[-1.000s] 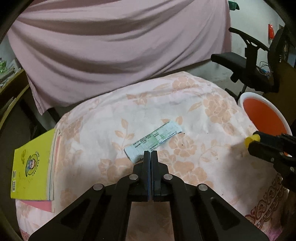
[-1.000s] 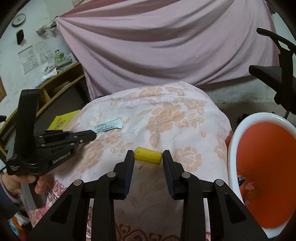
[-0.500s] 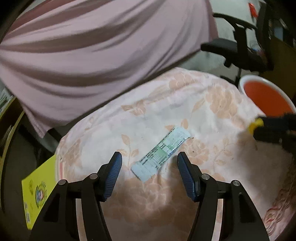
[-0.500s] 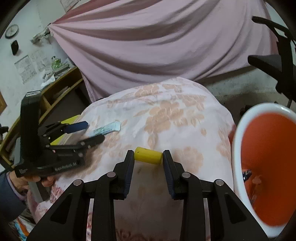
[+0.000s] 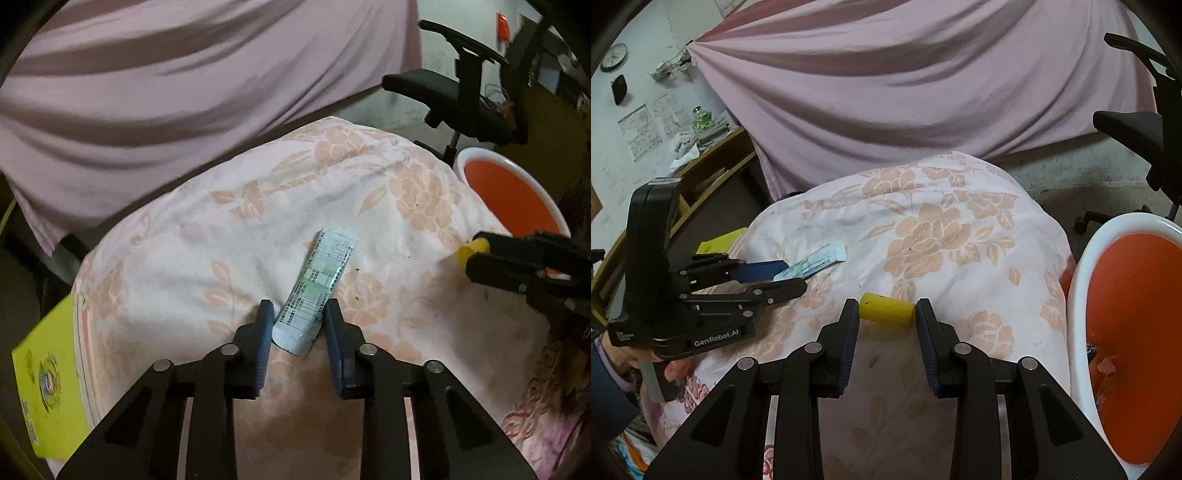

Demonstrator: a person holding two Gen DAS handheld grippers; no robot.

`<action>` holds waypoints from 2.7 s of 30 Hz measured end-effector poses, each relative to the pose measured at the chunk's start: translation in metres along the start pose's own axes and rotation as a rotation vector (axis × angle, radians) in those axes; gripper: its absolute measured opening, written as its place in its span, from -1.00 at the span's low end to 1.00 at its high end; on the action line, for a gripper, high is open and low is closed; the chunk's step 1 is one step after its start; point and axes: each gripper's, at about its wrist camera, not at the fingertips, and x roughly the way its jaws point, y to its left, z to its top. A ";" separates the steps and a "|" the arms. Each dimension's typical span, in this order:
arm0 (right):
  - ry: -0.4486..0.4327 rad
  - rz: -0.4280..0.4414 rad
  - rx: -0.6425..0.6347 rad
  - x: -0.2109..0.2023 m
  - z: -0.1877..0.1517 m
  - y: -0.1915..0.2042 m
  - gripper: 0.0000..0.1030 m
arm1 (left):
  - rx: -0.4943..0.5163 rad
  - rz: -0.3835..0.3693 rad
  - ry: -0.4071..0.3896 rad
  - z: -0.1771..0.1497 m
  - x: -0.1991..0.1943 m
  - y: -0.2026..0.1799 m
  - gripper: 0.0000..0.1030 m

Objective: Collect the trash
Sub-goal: 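Carry strip packet and yellow cap over the bucket and open both tools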

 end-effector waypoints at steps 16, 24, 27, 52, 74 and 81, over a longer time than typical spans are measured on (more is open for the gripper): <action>-0.234 0.037 -0.034 -0.061 -0.019 0.009 -0.43 | -0.421 -0.081 -0.314 -0.064 -0.082 -0.026 -0.57; -0.545 -0.040 -0.138 -0.124 -0.038 0.021 -0.43 | -0.458 -0.029 -0.566 -0.064 -0.144 -0.059 -0.56; -0.635 -0.094 -0.176 -0.141 -0.042 0.022 -0.43 | -0.420 -0.006 -0.629 -0.054 -0.161 -0.076 -0.56; -0.865 -0.293 -0.035 -0.206 -0.056 -0.047 -0.42 | -0.060 0.027 -0.792 -0.005 -0.175 -0.187 -0.56; -0.666 -0.309 0.180 -0.187 -0.055 -0.119 -0.42 | -0.017 -0.137 -0.460 0.059 -0.084 -0.230 -0.55; -0.609 -0.301 0.230 -0.180 -0.055 -0.133 -0.41 | -0.025 -0.169 -0.388 0.069 -0.068 -0.231 -0.54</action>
